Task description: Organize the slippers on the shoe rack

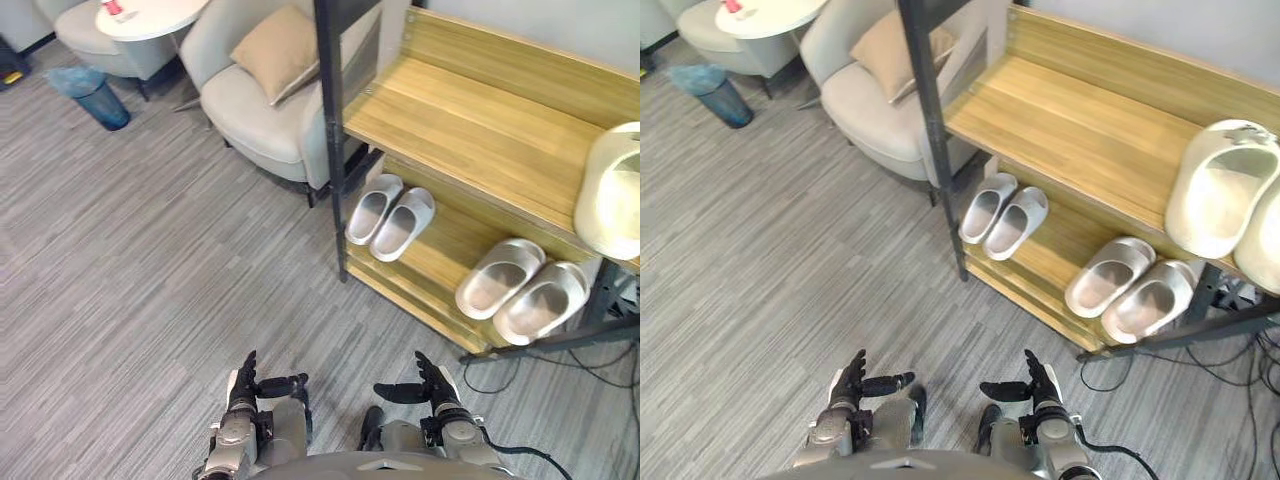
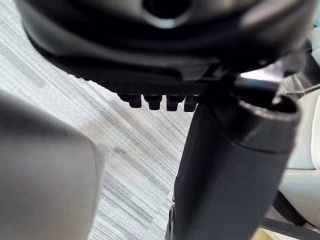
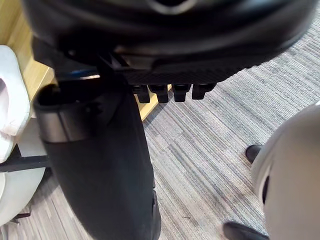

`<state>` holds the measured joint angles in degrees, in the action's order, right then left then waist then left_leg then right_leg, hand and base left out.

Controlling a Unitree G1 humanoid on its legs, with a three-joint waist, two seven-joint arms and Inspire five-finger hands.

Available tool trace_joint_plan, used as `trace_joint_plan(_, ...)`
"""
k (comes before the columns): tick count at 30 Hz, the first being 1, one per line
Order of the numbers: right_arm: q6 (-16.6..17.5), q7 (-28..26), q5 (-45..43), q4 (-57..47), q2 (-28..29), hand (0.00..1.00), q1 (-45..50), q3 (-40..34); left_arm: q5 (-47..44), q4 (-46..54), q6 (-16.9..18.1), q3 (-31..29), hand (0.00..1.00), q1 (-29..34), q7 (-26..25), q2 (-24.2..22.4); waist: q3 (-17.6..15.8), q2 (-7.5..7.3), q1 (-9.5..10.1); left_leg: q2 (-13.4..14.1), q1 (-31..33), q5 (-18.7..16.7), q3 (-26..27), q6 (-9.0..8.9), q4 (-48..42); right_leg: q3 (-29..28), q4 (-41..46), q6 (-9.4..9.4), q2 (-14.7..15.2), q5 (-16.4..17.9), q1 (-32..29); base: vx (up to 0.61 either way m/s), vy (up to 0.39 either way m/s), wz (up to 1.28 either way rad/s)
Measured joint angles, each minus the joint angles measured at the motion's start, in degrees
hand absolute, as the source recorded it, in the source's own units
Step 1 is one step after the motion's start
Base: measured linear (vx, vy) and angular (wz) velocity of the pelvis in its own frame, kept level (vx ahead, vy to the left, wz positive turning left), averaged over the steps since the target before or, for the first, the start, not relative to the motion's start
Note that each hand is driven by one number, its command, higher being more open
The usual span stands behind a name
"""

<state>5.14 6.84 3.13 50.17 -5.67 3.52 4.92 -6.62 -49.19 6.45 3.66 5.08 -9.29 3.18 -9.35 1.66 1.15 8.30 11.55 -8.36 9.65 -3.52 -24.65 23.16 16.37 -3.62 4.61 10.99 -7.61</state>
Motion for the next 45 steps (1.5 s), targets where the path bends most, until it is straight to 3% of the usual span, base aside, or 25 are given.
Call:
trace_joint_plan(3,-0.01,0.05,-0.5,0.61,1.2,1.0,0.01,-1.68,1.16,-2.15,0.2,0.67,1.0,-0.76,0.23,-1.36,0.07,0.06,-1.46,0.61,-6.0,0.65,9.29,-0.59,10.68,5.36,-3.18,2.32,0.4,-1.39,2.97,-0.04,0.172,0.9)
trace_joint_plan(7,0.04,-0.16,-0.93,1.37,3.52,1.0,0.23,-1.49,2.43,-2.92,0.27,0.52,1.0,-0.64,0.65,-0.59,0.76,-1.02,-1.29,-3.19,-9.68,4.33,5.97,0.07,19.54,9.18,-10.48,4.96,0.79,-5.4,7.72,-0.03,0.126,0.6)
trace_joint_plan(11,0.04,-0.55,-0.87,2.29,4.24,1.0,-0.28,-1.47,2.76,-2.88,0.46,0.0,1.0,-0.01,0.73,-0.2,0.93,-0.76,-1.09,-6.19,-10.51,4.47,2.06,1.73,20.45,13.01,-8.8,6.87,3.48,-4.33,9.68,0.01,0.125,0.6)
trace_joint_plan(13,-0.03,-0.63,-0.84,2.31,4.26,1.0,-0.23,-1.43,2.72,-2.26,0.84,-0.66,1.0,0.2,0.93,0.0,0.5,-1.57,-0.98,-8.53,-10.32,0.92,-1.54,3.86,16.82,15.57,2.97,9.91,9.83,0.94,9.54,0.06,0.181,0.86)
trace_joint_plan(14,-0.13,-0.8,-0.69,2.29,3.74,1.0,-0.32,-1.23,2.68,-2.37,1.02,-0.61,1.0,0.38,0.91,0.0,0.35,-1.67,-0.93,-9.35,-10.47,-0.28,-2.91,4.39,15.42,14.04,9.92,9.95,12.43,1.41,8.14,0.11,0.21,0.89)
trace_joint_plan(16,-0.06,-1.14,-0.35,1.72,3.51,1.0,-0.51,-1.02,2.63,-2.29,1.15,-0.6,1.0,0.71,0.92,0.41,0.41,-1.66,-1.05,-10.55,-10.85,-1.63,-5.98,5.77,13.79,7.6,21.8,6.5,15.52,-0.31,4.28,0.13,0.19,0.8)
trace_joint_plan(18,-0.03,-1.37,-0.27,1.9,3.44,1.0,-1.09,-0.91,2.51,-2.31,1.04,-0.7,1.0,0.79,0.59,1.07,-0.12,-1.77,-1.25,-10.83,-11.52,-2.3,-8.72,7.23,13.01,0.2,26.75,5.68,13.9,2.45,0.59,0.19,0.089,0.79)
trace_joint_plan(20,0.03,-1.75,-0.25,1.79,3.57,1.0,-1.84,1.47,1.99,-2.91,0.9,-2.3,1.0,0.83,-0.22,1.94,-0.6,-2.72,-1.41,-10.35,-11.89,-3.33,-14.71,7.22,13.08,-7.5,23.79,5.3,6.15,6.16,-4.2,0.2,-0.027,1.23)
trace_joint_plan(22,0.11,-1.77,-0.41,1.77,3.31,1.0,-2.57,1.58,1.4,-3.43,0.82,-2.82,1.0,0.79,-0.62,1.92,-1.31,-2.69,-1.39,-10.01,-13.69,-4.74,-19.07,6.89,13.44,-9.27,19.24,5.51,2.57,6.03,-8.35,0.35,-0.149,1.31)
trace_joint_plan(24,0.51,-1.76,-0.42,1.24,3.28,1.0,-2.68,1.61,1.37,-3.97,0.81,-2.83,1.0,0.94,-0.8,1.82,-1.55,-2.48,-1.54,-9.53,-15.44,-6.29,-22.49,5.86,13.49,-11.14,14.46,5.93,0.66,4.39,-10.67,0.41,-0.231,1.18)
trace_joint_plan(25,0.64,-1.75,-0.43,1.1,3.18,1.0,-2.5,1.94,1.39,-4.57,0.87,-2.83,1.0,0.91,-0.78,1.85,-1.2,-2.77,-2.18,-9.38,-16.63,-8.28,-26.66,4.31,12.99,-11.59,11.91,2.26,-0.03,0.01,-10.02,0.51,-0.287,1.19)
trace_joint_plan(26,0.42,-1.77,-0.43,1.27,2.71,1.0,-2.77,1.62,1.39,-5.18,0.98,-2.9,1.0,0.92,-0.79,0.76,-0.38,-0.68,-1.36,-7.29,-16.55,-8.65,-28.99,2.98,12.75,-8.76,11.31,1.93,-0.9,1.28,-8.89,0.52,-0.298,1.17)
trace_joint_plan(28,0.35,-1.73,-0.45,1.33,2.69,1.0,-3.19,0.69,1.57,-5.01,1.05,-3.03,1.0,0.74,-0.44,0.39,-0.51,-0.09,-1.38,-6.51,-15.64,-7.06,-29.66,0.18,11.91,-7.25,11.11,1.25,-0.92,1.71,-7.9,0.57,-0.323,0.75)
trace_joint_plan(29,0.01,-1.56,-0.46,1.37,2.83,1.0,-2.65,0.58,1.57,-4.95,1.01,-3.93,1.0,0.71,-0.15,0.34,-0.59,-0.14,-1.97,-7.39,-13.77,-5.29,-28.95,-3.7,6.59,-5.96,8.58,0.62,-0.85,2.08,-4.7,0.6,-0.325,1.08)
trace_joint_plan(30,-0.52,-1.71,-0.5,0.62,2.86,1.0,-1.27,0.97,1.49,-3.94,1.02,-6.53,1.0,0.96,-0.25,-0.48,-1.13,-0.58,-1.62,-7.22,-7.9,-2.82,-22.57,-7.42,-10.58,-4.38,1.4,0.63,-1.95,2.08,3.51,0.49,-0.236,0.87)
trace_joint_plan(31,-0.51,-1.76,-0.51,0.21,2.93,1.0,-0.9,1.06,1.48,-3.4,1.05,-7.52,1.0,1.18,-0.35,-0.75,-1.45,-0.71,-1.36,-6.31,-6.12,-2.64,-19.49,-7.34,-15.86,-4.34,-0.46,0.63,-2.69,2.08,5.69,0.36,-0.173,0.44)
trace_joint_plan(33,-0.49,-1.55,-0.96,-0.33,3.89,1.0,-0.38,1.03,0.56,-1.44,1.07,-10.39,1.0,1.35,-0.58,-1.16,-2.21,-0.75,0.39,-0.31,0.77,-6.59,-6.28,-2.33,-30.85,-4.03,-6.69,0.23,-5.01,2.3,14.46,0.44,-0.152,0.01)
trace_joint_plan(35,-0.46,-1.54,-0.95,-0.3,4.01,1.0,-1.2,1.03,0.5,-1.28,1.08,-10.61,1.0,0.07,-0.47,-0.73,-2.66,-1.61,1.37,0.67,5.85,-9.06,-0.63,-0.07,-28.77,-3.89,-9.17,0.25,-4.84,2.29,17.7,0.44,-0.078,0.01)
trace_joint_plan(36,-0.51,-1.46,-0.96,-0.27,4.0,1.0,-1.98,0.96,0.51,-0.98,1.08,-10.59,1.0,-0.71,-0.5,-0.6,-3.05,-1.98,1.4,0.1,9.19,-9.23,2.67,1.06,-22.24,-2.84,-10.39,1.78,-4.49,2.4,19.52,0.45,-0.033,0.1)
trace_joint_plan(37,-0.51,-1.42,-0.96,-0.28,4.01,1.0,-2.06,0.91,0.52,-1.03,1.06,-10.56,1.0,-1.14,-0.53,-0.47,-3.12,-2.1,1.36,-0.77,10.42,-7.9,4.4,2.86,-16.06,-2.11,-10.54,2.79,-4.41,2.76,20.38,0.57,0.03,0.38)
trace_joint_plan(38,-0.61,-1.28,-0.95,-0.12,3.72,1.0,-1.43,0.78,0.65,-0.91,1.03,-9.27,1.0,-1.38,-0.63,-0.2,-3.04,-1.75,1.47,-3.17,11.94,2.0,6.18,8.86,-3.9,-0.8,-9.98,5.16,-5.26,3.91,22.21,0.52,0.033,0.47)
trace_joint_plan(40,-1.37,-1.15,-0.88,1.27,4.85,1.0,-2.0,0.62,0.92,-0.53,1.25,-8.29,1.0,-2.73,-0.46,1.37,-2.62,-5.2,1.41,-6.07,10.26,1.51,4.1,9.44,-0.79,-0.63,-5.35,5.94,-2.46,4.14,20.13,0.62,0.033,0.81)
trace_joint_plan(42,-1.38,-1.06,-0.82,2.01,4.84,1.0,-2.92,0.64,0.98,-1.07,1.15,-7.76,1.0,-3.04,-0.48,1.29,-2.73,-5.01,1.51,-6.4,9.36,1.37,3.06,9.47,0.36,-1.32,-6.07,5.63,-2.38,5.52,19.89,0.48,0.082,0.49)
trace_joint_plan(43,-1.34,-1.08,-0.59,1.9,5.14,1.0,-2.89,0.7,1.28,-1.96,0.88,-7.2,1.0,-2.82,-0.32,1.45,-2.78,-5.27,1.87,-7.49,7.3,0.05,2.68,9.38,0.39,-1.67,-8.15,7.4,-1.75,3.06,21.22,0.39,0.085,0.5)
trace_joint_plan(45,-1.4,-1.12,-0.22,2.07,5.39,1.0,-2.48,0.63,2.07,-2.32,0.9,-7.21,1.0,-1.77,-0.29,1.66,-2.7,-4.98,1.51,-8.94,1.63,-4.6,2.21,9.14,-0.17,-2.29,5.66,9.54,1.3,-0.29,20.47,0.43,0.06,0.59)
